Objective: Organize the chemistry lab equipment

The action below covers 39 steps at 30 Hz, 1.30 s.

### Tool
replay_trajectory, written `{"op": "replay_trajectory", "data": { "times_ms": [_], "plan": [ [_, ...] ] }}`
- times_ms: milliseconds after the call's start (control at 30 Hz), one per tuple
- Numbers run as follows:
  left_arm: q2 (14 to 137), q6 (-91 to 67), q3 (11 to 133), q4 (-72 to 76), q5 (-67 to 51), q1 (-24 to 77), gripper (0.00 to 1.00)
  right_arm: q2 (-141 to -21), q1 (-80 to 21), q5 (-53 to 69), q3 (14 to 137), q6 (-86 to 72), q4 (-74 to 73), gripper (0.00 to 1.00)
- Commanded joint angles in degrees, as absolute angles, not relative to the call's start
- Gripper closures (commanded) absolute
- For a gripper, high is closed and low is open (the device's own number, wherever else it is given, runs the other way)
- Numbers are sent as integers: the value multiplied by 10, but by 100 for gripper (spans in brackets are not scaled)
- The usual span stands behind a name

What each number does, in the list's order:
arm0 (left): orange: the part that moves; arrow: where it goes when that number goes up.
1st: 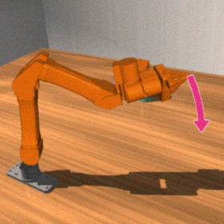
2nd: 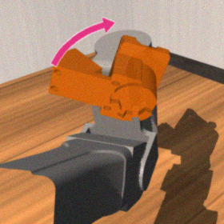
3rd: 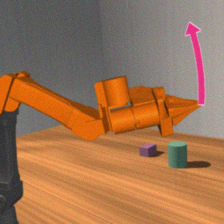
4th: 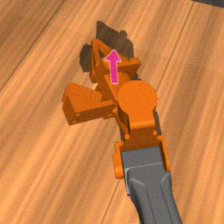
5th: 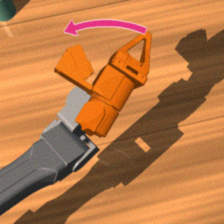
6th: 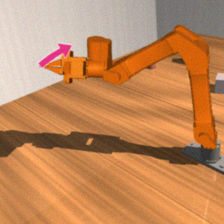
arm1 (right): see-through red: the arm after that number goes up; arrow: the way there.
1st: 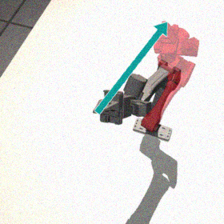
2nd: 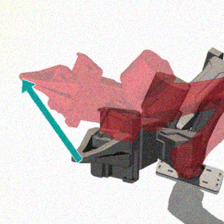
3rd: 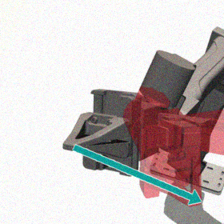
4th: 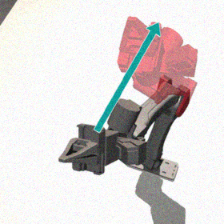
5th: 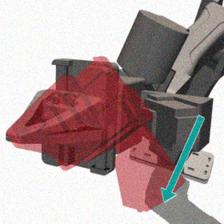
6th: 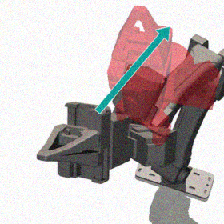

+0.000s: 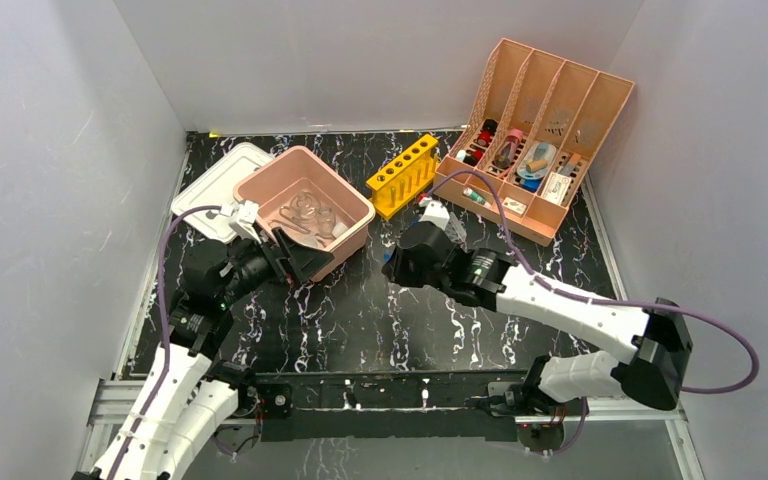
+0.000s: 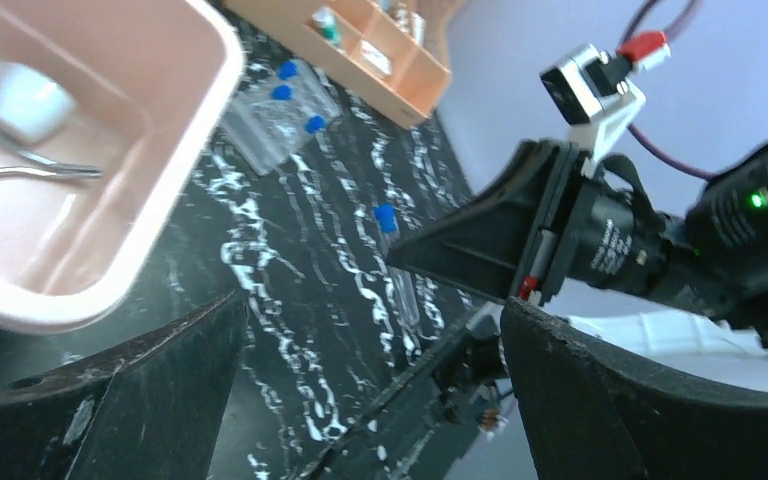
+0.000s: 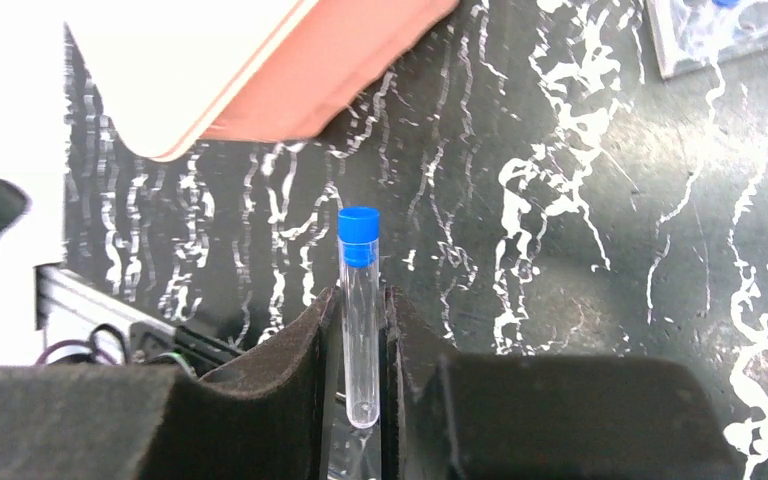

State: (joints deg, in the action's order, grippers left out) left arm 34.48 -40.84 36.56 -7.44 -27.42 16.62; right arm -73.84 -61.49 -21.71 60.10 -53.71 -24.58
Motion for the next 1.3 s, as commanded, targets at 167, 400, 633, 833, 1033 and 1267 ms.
{"op": "replay_trajectory", "data": {
  "times_ms": [167,400,633,833,1033,1267],
  "plan": [
    [357,-595,283,294,-490,166,6,-663,-579,-109,597,-490,-112,73],
    [363,-619,274,366,-532,169,6,-648,-563,-56,595,-491,-53,75],
    [362,-640,271,411,-536,178,12,-657,-552,12,590,-494,26,75],
    [366,-644,267,421,-530,181,13,-673,-550,48,600,-500,89,75],
    [372,-641,260,421,-514,183,12,-704,-550,83,629,-505,109,76],
    [382,-635,258,421,-496,183,14,-704,-550,97,628,-514,133,77]
  ]
}}
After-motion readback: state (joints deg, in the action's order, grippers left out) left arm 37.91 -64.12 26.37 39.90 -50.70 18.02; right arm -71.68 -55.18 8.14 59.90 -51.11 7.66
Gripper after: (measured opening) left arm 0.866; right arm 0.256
